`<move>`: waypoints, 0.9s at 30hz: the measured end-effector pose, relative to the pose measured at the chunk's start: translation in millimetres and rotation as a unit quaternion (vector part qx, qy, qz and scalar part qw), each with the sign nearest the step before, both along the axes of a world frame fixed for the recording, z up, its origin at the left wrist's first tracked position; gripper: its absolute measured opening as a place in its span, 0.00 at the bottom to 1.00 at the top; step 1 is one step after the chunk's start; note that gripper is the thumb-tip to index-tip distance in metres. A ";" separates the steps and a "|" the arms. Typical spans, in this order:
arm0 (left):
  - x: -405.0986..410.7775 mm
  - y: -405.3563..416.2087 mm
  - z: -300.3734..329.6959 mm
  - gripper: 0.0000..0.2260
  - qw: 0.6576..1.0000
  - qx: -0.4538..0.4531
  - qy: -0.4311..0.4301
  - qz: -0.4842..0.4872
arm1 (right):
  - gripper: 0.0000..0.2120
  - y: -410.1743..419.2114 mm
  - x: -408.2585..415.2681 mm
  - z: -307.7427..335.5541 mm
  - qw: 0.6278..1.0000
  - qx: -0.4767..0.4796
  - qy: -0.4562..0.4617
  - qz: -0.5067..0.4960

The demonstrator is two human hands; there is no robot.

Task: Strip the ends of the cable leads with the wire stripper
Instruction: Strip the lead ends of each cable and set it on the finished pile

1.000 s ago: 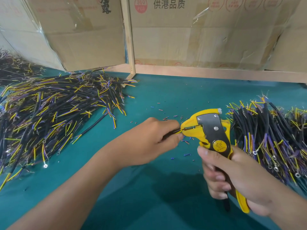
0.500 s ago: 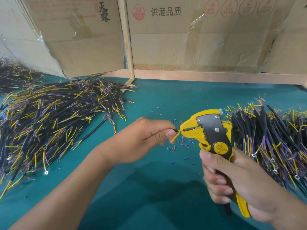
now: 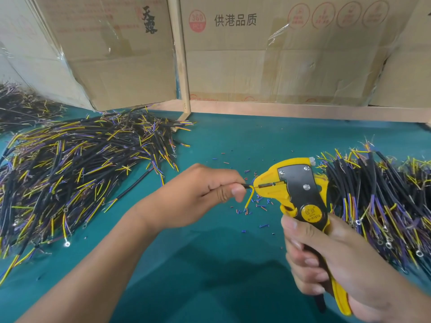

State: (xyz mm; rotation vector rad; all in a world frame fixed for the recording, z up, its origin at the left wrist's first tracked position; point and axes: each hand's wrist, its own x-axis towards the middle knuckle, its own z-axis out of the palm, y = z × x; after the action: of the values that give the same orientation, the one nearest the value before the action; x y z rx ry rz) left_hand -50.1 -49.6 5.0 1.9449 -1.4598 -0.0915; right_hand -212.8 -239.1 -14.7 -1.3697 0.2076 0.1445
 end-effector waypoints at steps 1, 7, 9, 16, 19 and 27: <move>0.3 0.2 0.5 0.13 1.000 0.000 -0.010 0.002 | 0.24 -0.4 -0.2 -0.1 1.000 -0.001 0.001 0.001; 2.7 1.9 1.1 0.12 1.000 0.002 -0.029 0.005 | 0.26 0.2 0.2 0.2 1.000 0.002 0.007 -0.001; 3.1 2.6 0.7 0.13 1.000 0.004 -0.010 -0.002 | 0.27 -0.2 -0.3 0.5 1.000 0.001 0.007 -0.002; 5.4 4.6 0.1 0.15 0.999 0.020 0.028 -0.006 | 0.25 0.2 0.0 1.3 1.000 -0.018 0.002 0.008; 6.7 5.0 0.0 0.15 0.999 0.026 0.039 -0.008 | 0.24 0.3 0.0 2.0 1.000 -0.029 -0.002 0.007; 9.4 11.8 1.1 0.15 0.999 0.016 0.047 0.008 | 0.23 -5.1 0.1 3.8 1.000 -0.016 -0.006 0.006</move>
State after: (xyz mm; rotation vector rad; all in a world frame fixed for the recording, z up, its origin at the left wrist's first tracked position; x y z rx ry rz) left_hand -40.7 -37.8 6.1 1.9518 -1.3888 -0.1978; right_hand -212.6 -244.3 -10.9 -1.4045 0.1921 0.1430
